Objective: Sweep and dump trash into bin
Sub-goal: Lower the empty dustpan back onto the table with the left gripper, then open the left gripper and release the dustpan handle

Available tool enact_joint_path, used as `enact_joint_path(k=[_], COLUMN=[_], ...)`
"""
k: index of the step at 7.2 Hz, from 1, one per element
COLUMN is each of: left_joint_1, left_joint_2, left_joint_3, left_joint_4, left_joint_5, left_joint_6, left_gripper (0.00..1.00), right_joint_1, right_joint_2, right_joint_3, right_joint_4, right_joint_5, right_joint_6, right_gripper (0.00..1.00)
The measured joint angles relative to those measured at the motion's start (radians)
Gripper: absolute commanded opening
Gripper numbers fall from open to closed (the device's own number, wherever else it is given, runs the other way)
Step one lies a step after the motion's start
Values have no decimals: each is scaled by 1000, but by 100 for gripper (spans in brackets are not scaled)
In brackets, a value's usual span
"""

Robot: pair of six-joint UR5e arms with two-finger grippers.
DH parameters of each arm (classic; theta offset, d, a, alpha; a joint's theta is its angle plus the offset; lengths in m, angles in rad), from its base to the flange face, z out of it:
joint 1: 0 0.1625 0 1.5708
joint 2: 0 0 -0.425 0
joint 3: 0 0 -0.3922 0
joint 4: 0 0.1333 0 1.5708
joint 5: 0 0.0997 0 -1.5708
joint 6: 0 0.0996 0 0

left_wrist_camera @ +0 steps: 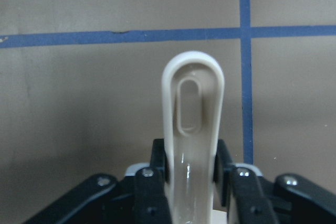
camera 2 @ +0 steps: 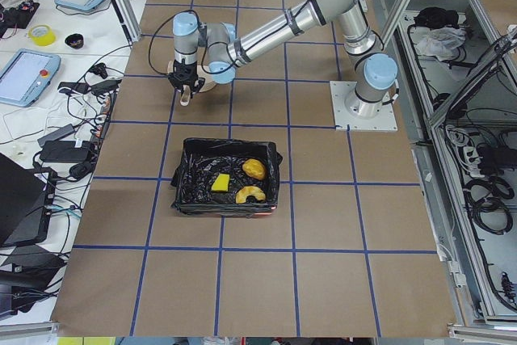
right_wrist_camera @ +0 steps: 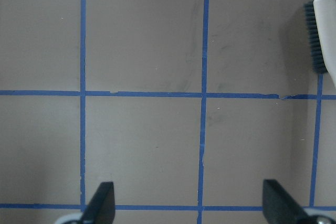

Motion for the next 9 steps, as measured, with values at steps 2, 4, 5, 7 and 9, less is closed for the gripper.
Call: enact_joint_path(k=[2,4,5,7,9], left_joint_1=[-1,-1,-2,-3,-5], left_joint_2=[10,20,26,41,57], left_joint_3=[-3,-15,-28,-54,-61], left_joint_4=[-4,-13,-20,-24,-28], left_joint_5=[4,5,6,6,7], left_joint_6=[-25,-35,-37,-38,-34], left_gripper=[0,0,0,12,41], right_joint_1=[0,0,0,1,3], right_joint_2=[17,22,23,22,17], right_joint_3=[2,3,3,4,4], right_joint_4=[-6,-3,-4,1,6], right_joint_5=[-4,-6,-3,4,-3], right_joint_6=[-5,-6,-6,-4,-3], right_gripper=[100,100,100,100,100])
